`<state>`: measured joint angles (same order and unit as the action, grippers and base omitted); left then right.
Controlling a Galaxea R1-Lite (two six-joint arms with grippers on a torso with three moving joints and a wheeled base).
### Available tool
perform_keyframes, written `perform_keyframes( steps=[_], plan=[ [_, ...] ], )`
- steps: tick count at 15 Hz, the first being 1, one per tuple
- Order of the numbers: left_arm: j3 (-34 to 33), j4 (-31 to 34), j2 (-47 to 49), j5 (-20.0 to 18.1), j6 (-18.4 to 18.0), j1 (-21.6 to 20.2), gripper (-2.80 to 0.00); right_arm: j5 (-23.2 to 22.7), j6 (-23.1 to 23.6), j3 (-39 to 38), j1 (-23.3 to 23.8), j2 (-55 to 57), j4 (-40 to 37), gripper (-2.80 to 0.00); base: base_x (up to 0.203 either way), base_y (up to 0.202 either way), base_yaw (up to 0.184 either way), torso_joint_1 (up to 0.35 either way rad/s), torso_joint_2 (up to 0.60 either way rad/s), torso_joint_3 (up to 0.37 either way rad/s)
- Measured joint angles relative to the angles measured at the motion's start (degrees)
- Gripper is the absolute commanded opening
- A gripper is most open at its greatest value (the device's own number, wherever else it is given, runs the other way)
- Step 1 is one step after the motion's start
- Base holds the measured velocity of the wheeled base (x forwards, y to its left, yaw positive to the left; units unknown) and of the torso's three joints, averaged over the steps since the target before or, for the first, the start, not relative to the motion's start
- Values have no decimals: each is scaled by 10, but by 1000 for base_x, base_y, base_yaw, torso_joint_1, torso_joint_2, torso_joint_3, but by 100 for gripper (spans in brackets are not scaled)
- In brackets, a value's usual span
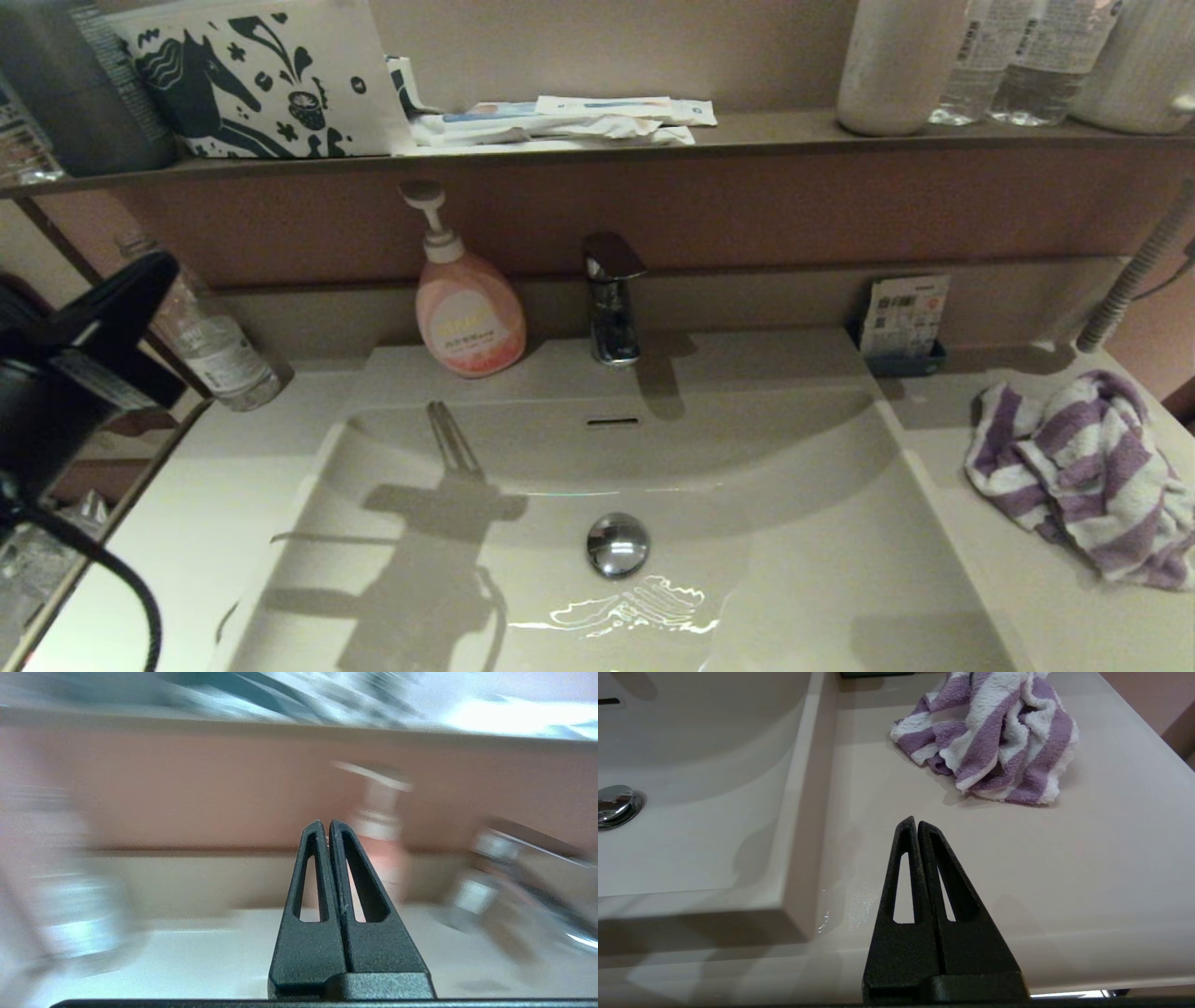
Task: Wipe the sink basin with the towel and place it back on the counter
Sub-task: Pick up the cloth
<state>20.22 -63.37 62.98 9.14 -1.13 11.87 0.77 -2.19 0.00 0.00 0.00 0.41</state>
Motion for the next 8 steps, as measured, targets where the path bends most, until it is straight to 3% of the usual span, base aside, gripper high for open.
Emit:
perform_keyframes(
  steps=[4, 8],
  plan=[
    [-54, 34, -118, -5, -7, -82, -280, 0, 0, 0, 0, 0, 0, -280, 0, 0, 0, 0, 0, 0],
    [-70, 163, -254, -7, -8, -116, -280, 0, 0, 0, 0, 0, 0, -280, 0, 0, 0, 0, 0, 0]
  ],
)
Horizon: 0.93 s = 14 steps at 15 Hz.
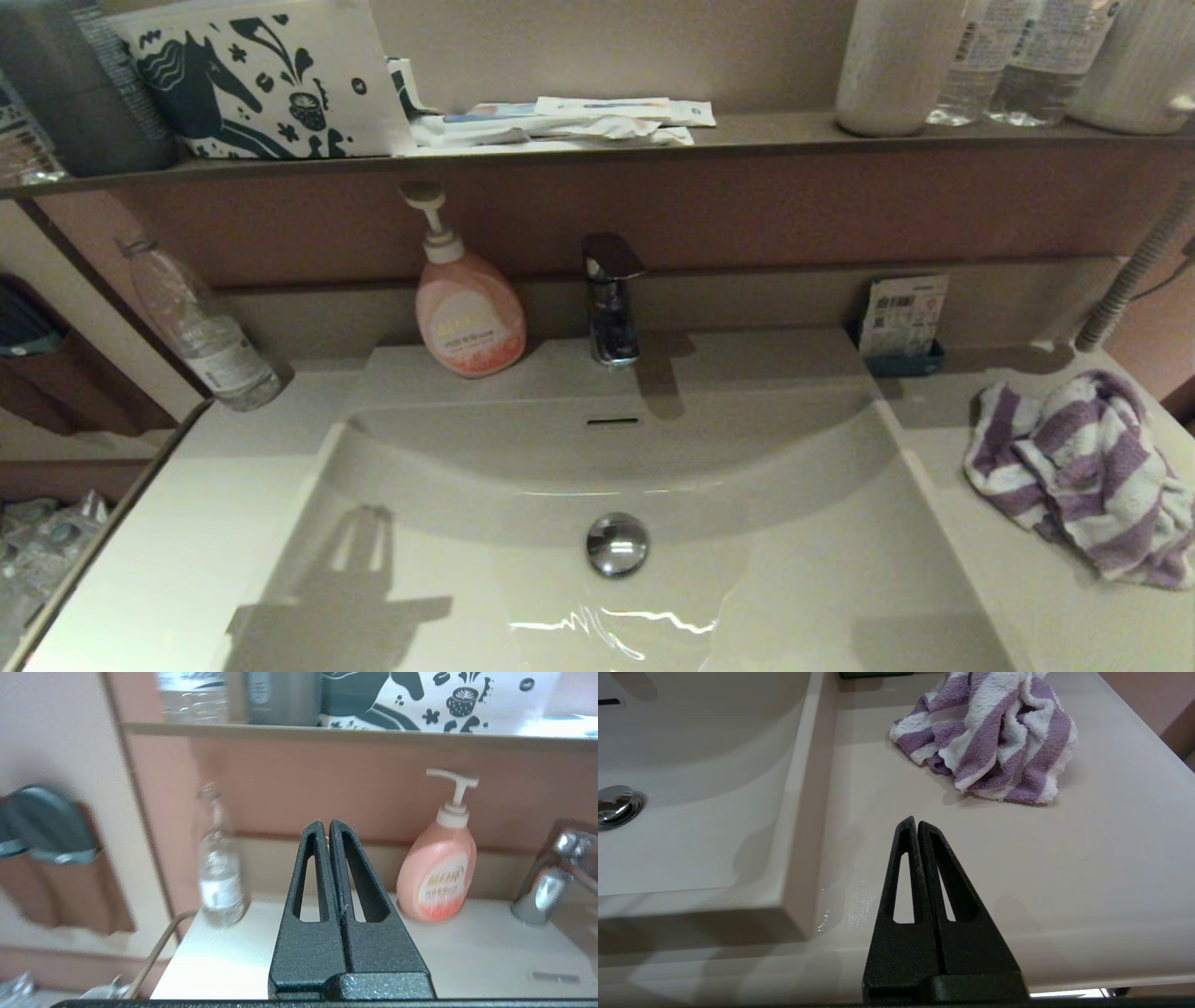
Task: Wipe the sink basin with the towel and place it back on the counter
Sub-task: Pick up the cloth
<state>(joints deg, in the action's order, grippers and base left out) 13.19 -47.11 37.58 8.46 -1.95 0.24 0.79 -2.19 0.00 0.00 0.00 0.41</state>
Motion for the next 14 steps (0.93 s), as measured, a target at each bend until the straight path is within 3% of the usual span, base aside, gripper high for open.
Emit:
perform_keyframes(
  steps=[8, 11, 14],
  plan=[
    [-3, 250, -218, -19, 1, -9, -280, 0, 0, 0, 0, 0, 0, -280, 0, 0, 0, 0, 0, 0],
    [-4, 330, -272, -65, 3, -8, -280, 0, 0, 0, 0, 0, 0, -280, 0, 0, 0, 0, 0, 0],
    [-20, 368, -311, -107, 3, -8, -280, 0, 0, 0, 0, 0, 0, -280, 0, 0, 0, 0, 0, 0]
  ],
)
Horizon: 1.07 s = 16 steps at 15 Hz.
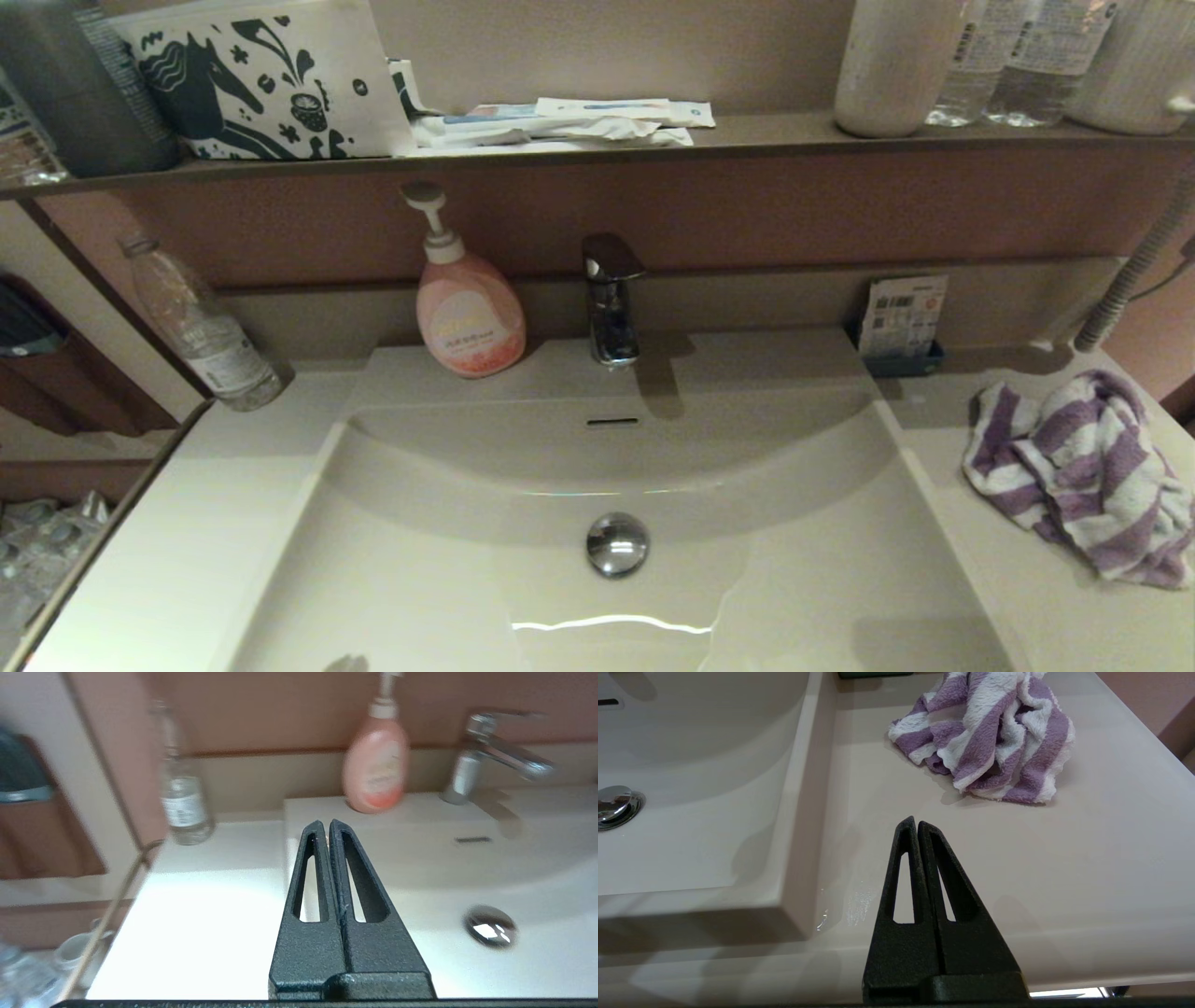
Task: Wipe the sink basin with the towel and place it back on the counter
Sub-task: Pick up the cloth
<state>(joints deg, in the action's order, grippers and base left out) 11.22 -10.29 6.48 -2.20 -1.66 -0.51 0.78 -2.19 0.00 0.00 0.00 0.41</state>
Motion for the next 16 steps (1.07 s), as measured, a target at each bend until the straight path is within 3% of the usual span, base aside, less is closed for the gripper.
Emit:
perform_keyframes(
  steps=[4, 7, 10, 16],
  plan=[
    [-30, 69, -50, -23, 0, 0, -280, 0, 0, 0, 0, 0, 0, -280, 0, 0, 0, 0, 0, 0],
    [-71, 71, -62, -21, 0, 0, -280, 0, 0, 0, 0, 0, 0, -280, 0, 0, 0, 0, 0, 0],
    [-103, 70, -64, 13, 1, 0, -280, 0, 0, 0, 0, 0, 0, -280, 0, 0, 0, 0, 0, 0],
    [-112, 70, -65, 17, 47, 0, -280, 0, 0, 0, 0, 0, 0, -280, 0, 0, 0, 0, 0, 0]
  ],
)
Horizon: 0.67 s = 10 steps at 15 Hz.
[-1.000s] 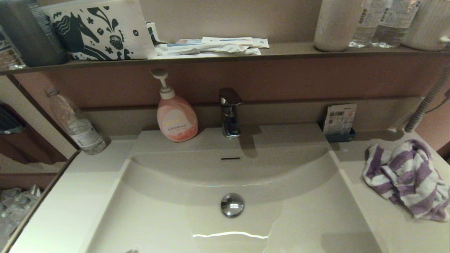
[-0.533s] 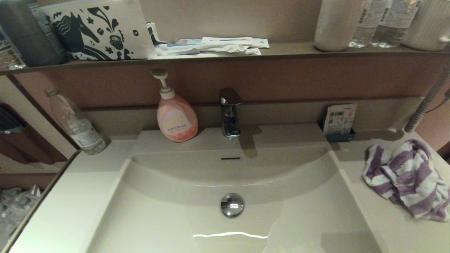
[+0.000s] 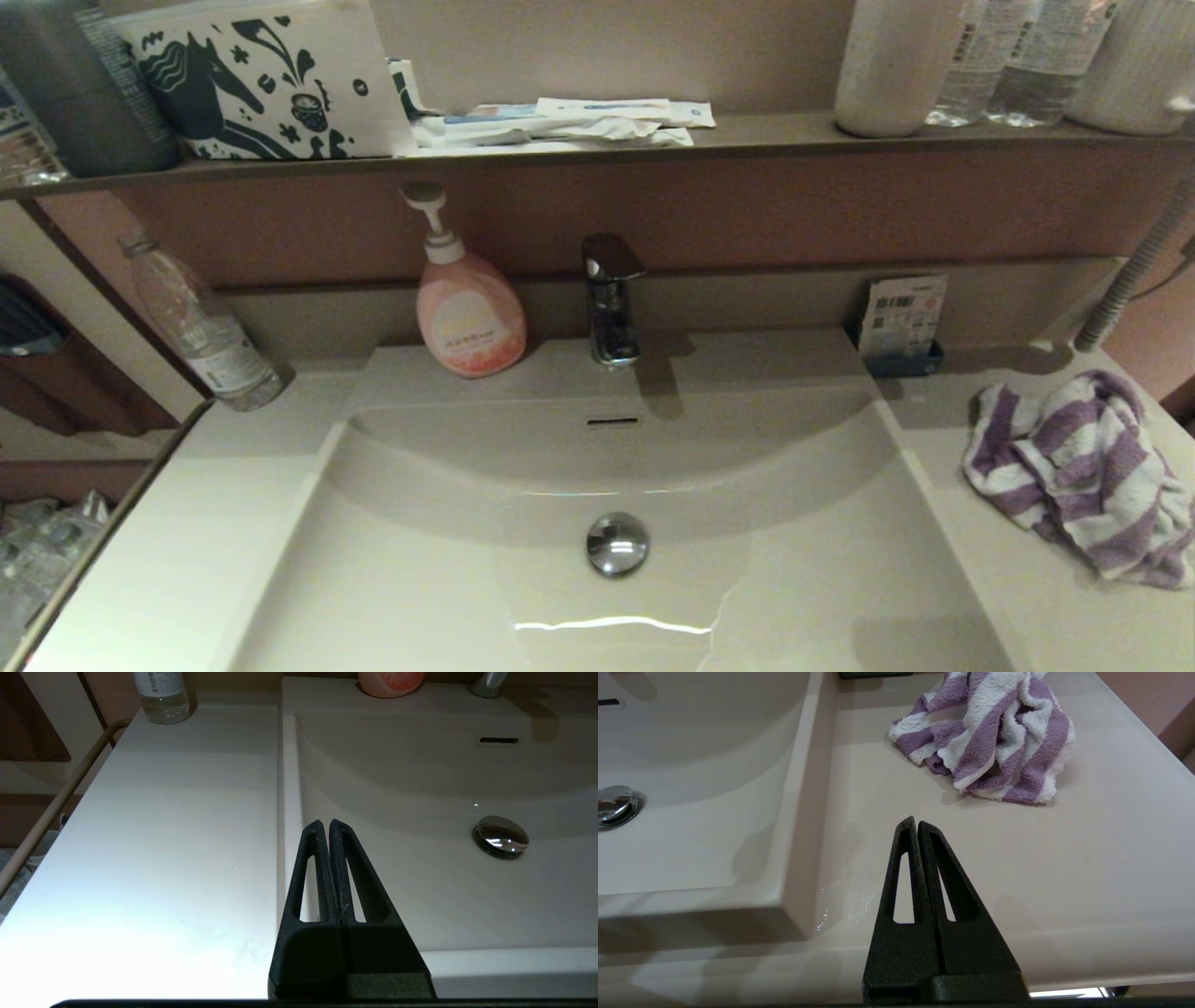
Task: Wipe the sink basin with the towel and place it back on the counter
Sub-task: Pick up the cloth
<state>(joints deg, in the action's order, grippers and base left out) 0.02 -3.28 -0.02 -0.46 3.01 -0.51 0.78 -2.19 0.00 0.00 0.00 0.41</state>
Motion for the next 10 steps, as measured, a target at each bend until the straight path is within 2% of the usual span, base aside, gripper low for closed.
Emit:
perform_keyframes(
  steps=[10],
  plan=[
    [0, 0, 0, 1, 7, 0, -280, 0, 3, 0, 0, 0, 0, -280, 0, 0, 0, 0, 0, 0]
  ],
)
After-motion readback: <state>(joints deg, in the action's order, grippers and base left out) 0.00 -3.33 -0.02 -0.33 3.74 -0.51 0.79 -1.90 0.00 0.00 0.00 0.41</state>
